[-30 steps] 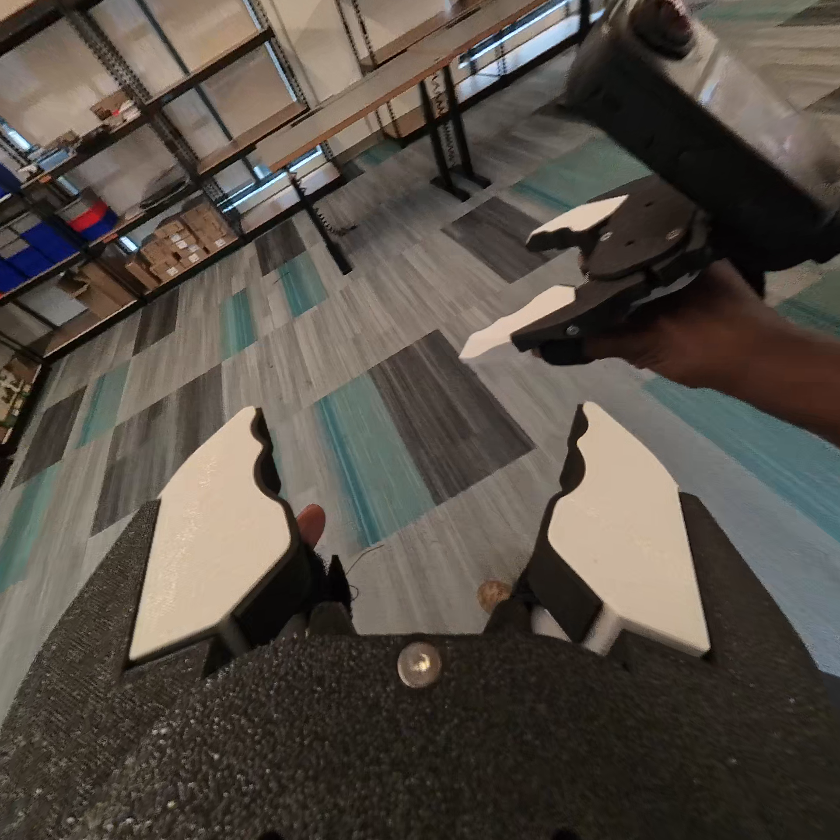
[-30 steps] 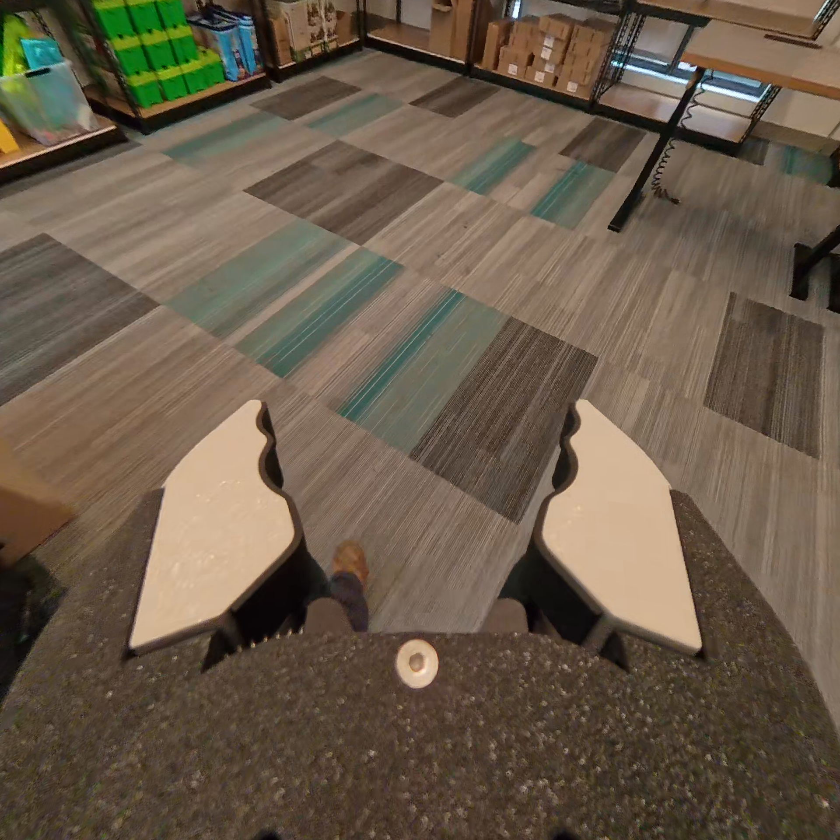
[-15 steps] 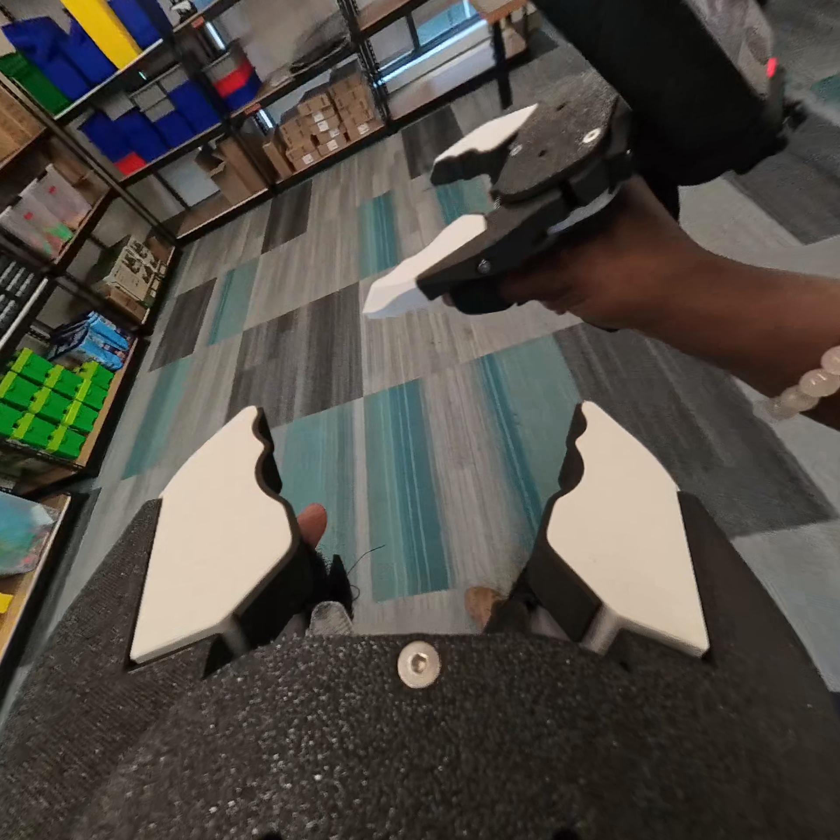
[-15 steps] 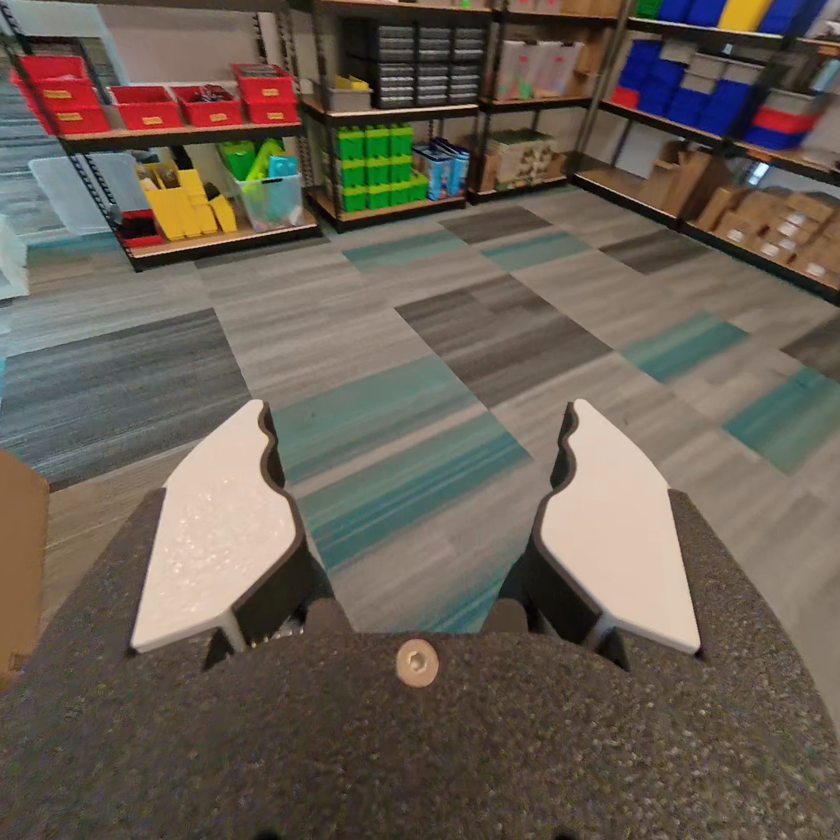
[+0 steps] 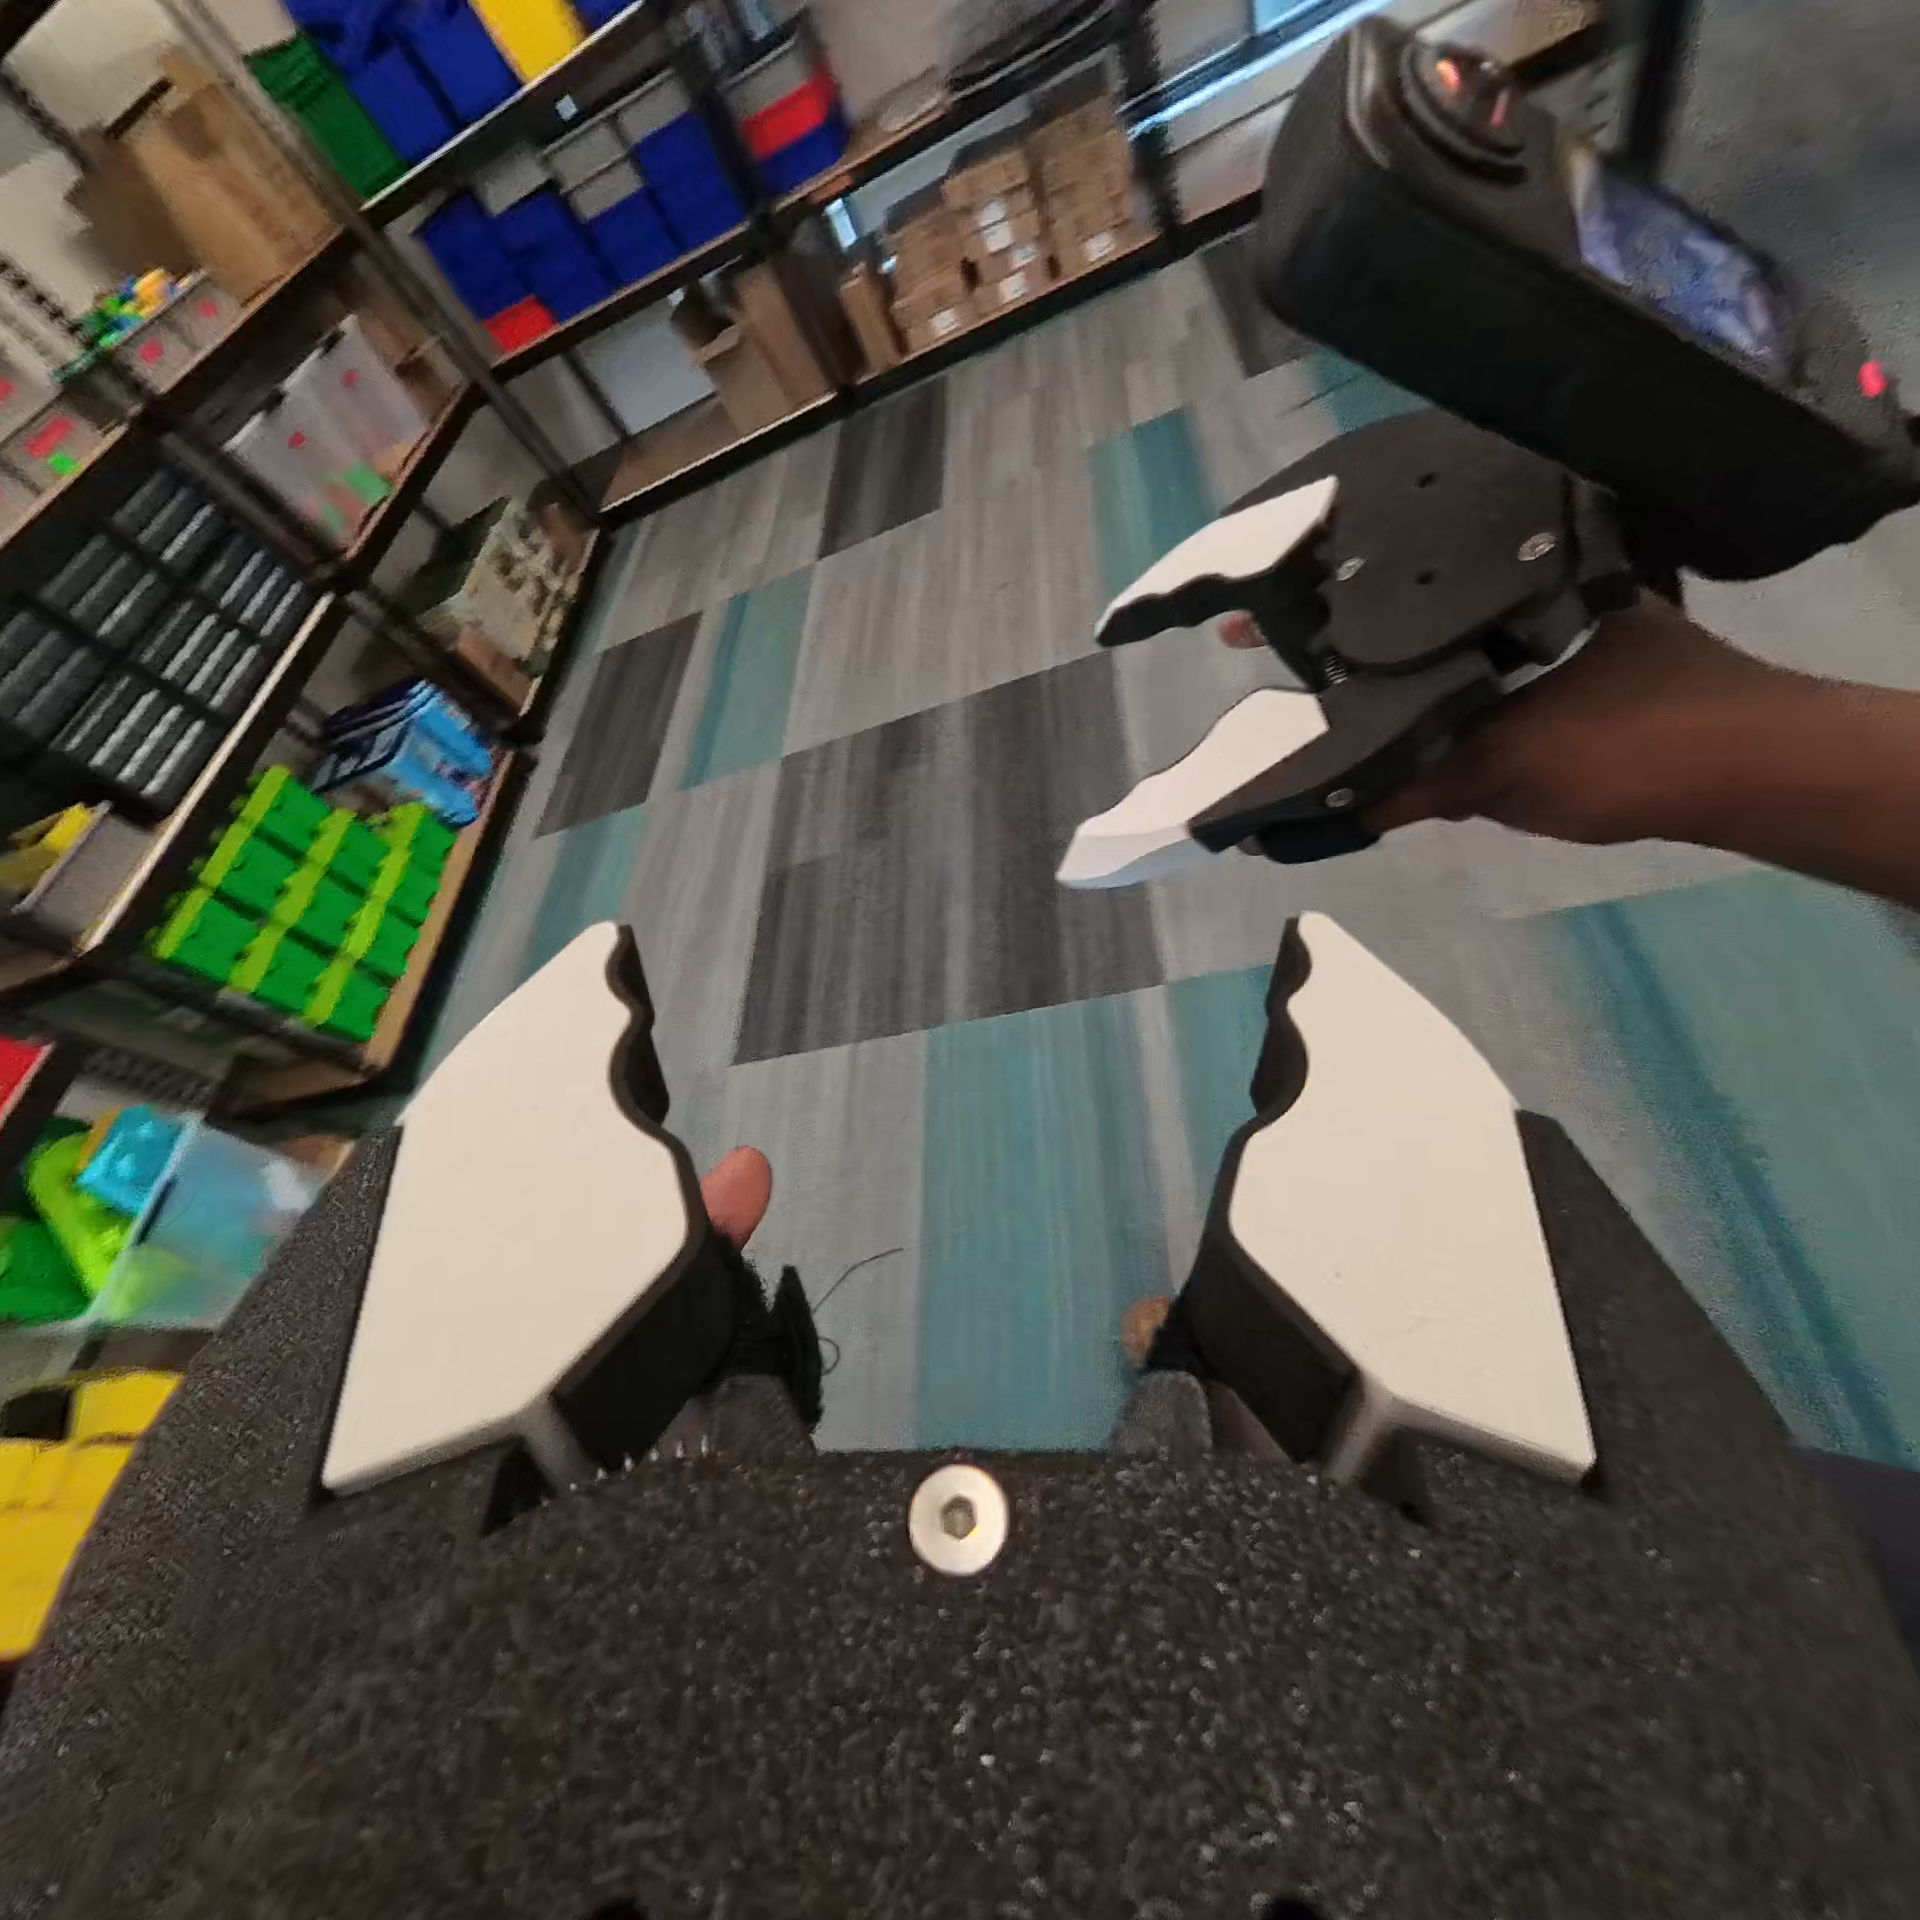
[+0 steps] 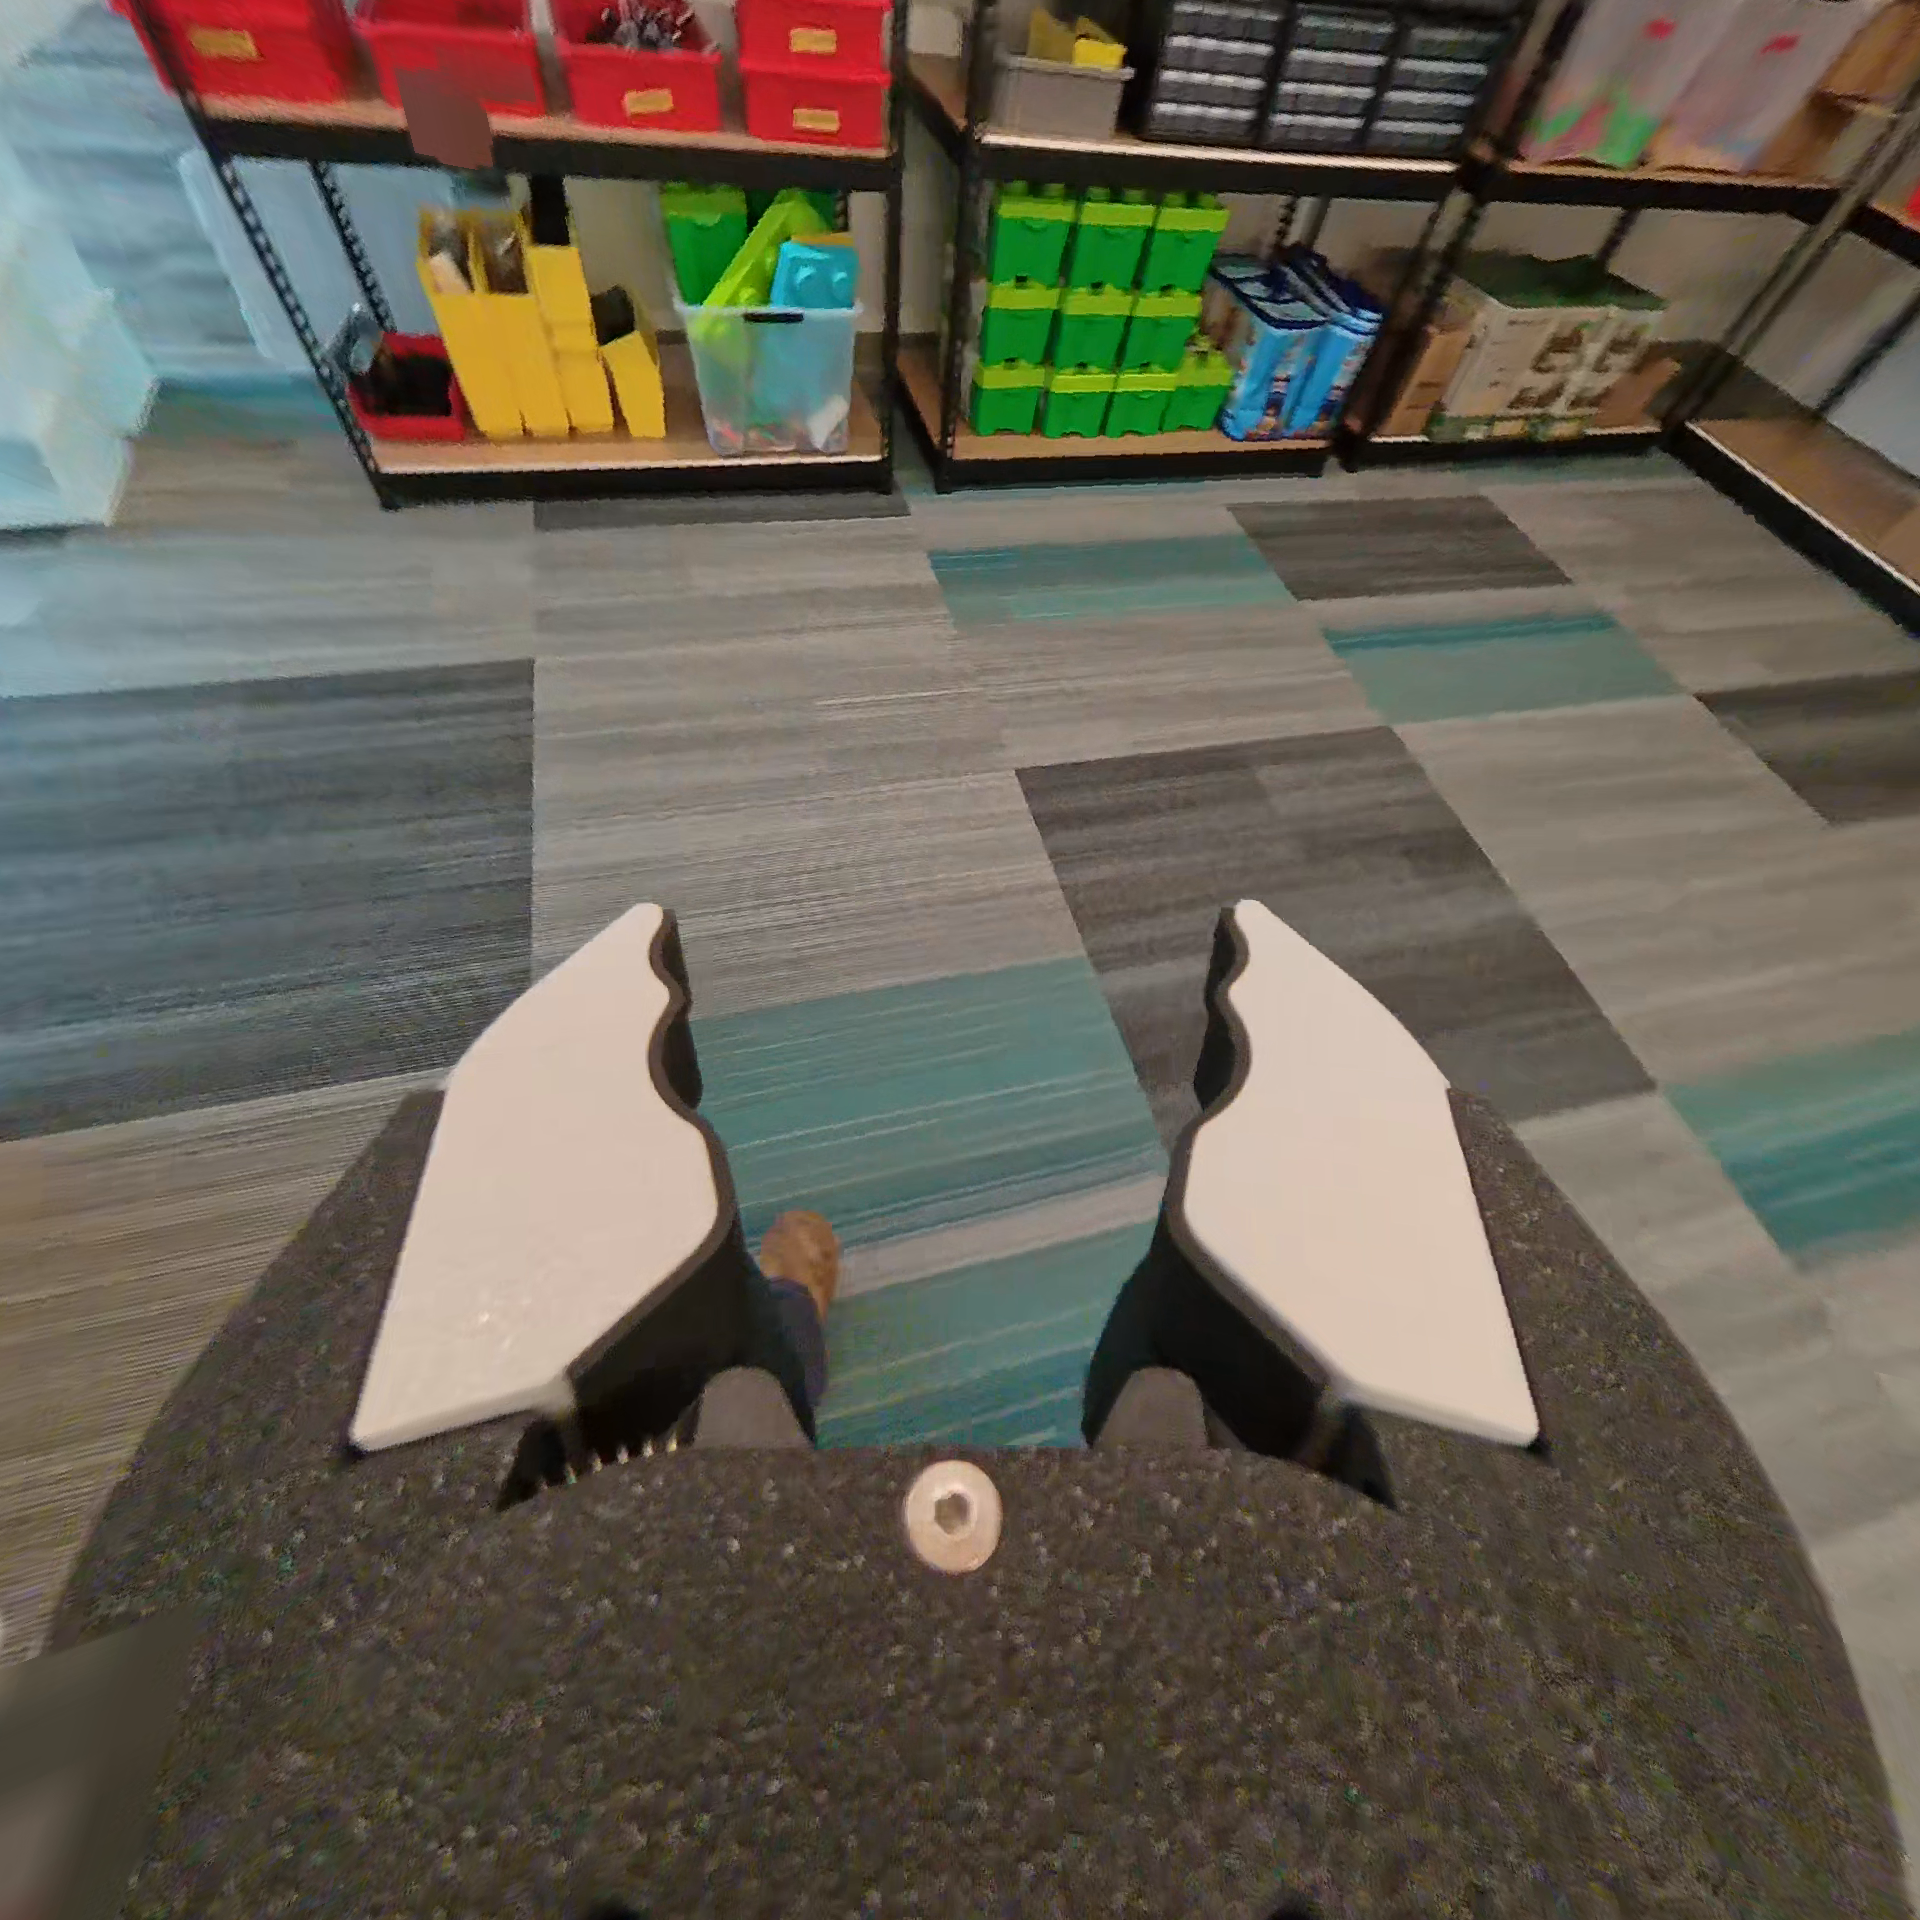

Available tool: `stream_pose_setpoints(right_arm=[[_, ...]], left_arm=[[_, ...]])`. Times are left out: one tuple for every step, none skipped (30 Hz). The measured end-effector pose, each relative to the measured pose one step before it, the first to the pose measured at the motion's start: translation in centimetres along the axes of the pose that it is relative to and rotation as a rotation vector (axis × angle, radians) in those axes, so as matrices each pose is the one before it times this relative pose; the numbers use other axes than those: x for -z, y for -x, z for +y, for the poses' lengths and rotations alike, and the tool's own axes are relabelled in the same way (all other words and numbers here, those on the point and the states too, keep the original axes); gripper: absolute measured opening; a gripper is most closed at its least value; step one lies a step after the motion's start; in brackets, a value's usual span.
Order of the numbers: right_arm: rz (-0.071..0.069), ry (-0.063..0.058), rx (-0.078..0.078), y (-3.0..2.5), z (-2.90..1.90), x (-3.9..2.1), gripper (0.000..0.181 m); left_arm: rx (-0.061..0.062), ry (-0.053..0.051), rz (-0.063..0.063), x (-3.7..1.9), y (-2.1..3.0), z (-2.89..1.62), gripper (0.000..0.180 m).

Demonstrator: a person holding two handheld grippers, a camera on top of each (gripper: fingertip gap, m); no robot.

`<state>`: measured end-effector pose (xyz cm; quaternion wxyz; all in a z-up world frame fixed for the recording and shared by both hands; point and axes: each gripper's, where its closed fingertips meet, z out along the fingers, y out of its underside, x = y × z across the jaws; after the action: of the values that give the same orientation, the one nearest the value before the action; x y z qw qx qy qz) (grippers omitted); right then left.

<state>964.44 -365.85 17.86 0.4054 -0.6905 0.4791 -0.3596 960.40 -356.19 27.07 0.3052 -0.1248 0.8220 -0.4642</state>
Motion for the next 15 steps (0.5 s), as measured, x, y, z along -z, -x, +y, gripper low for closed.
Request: stream_pose_setpoints(right_arm=[[-0.0347,0.0006,0.0235,-0.792,-1.094,-4.778,0.091],[-0.0401,-0.0087,0.0172,-0.786,-1.407,-4.934,0.089],[-0.041,-0.0142,0.011,-0.939,-1.743,-5.425,0.086],[-0.0537,-0.0095,0.0051,-0.631,-1.89,-5.186,0.082],[-0.0676,-0.0069,0.0031,-0.447,-2.329,-5.313,0.08],[-0.0678,-0.0118,0.0129,-0.36,-2.567,-5.178,0.08],[-0.0591,-0.0182,0.0212,-0.551,-2.85,-5.214,0.08],[-0.0553,-0.0151,0.0247,-0.587,-2.65,-5.125,0.078],[-0.0631,-0.0121,0.0243,-0.588,-2.597,-5.246,0.078],[-0.0545,-0.0104,0.0175,-0.778,-2.273,-5.16,0.077],[-0.0409,-0.0101,0.0098,-1.075,-1.999,-5.14,0.076],[-0.0466,-0.0146,0.0019,-1.151,-1.902,-5.22,0.076],[-0.0442,-0.0143,-0.0103,-1.098,-1.612,-4.926,0.076],[-0.0351,-0.0078,-0.022,-1.267,-1.387,-4.731,0.076],[-0.0297,-0.0023,-0.0309,-1.417,-1.277,-4.619,0.076]], left_arm=[[0.0016,0.0271,-0.0326,-2.594,4.116,1.375,0.111],[0.0076,0.0278,-0.0316,-2.508,4.218,1.071,0.11],[0.0181,0.0412,-0.0316,-2.382,4.362,0.929,0.111],[0.0202,0.0299,-0.0259,-2.053,4.159,0.453,0.111],[0.0126,0.0074,-0.0347,-1.774,4.128,0.299,0.111],[0.0069,0.0231,-0.0406,-1.861,4.101,0.671,0.11],[0.0147,0.0537,-0.0295,-2.083,3.874,1.196,0.11],[0.029,0.0491,-0.0121,-2.188,3.562,1.053,0.111],[0.0327,0.0181,-0.0197,-2.103,3.599,0.518,0.111],[0.0229,-0.0016,-0.0364,-2.303,3.697,0.155,0.11],[0.0133,-0.0048,-0.0325,-2.412,3.575,0.212,0.108],[0.0156,-0.0025,-0.0235,-2.71,3.362,0.337,0.108],[0.011,-0.0062,-0.0121,-2.983,3.088,0.136,0.108],[0.0064,-0.0132,-0.0118,-2.667,3.177,0.06,0.108],[0.0014,-0.0188,-0.0062,-2.526,3.155,-0.035,0.106]])
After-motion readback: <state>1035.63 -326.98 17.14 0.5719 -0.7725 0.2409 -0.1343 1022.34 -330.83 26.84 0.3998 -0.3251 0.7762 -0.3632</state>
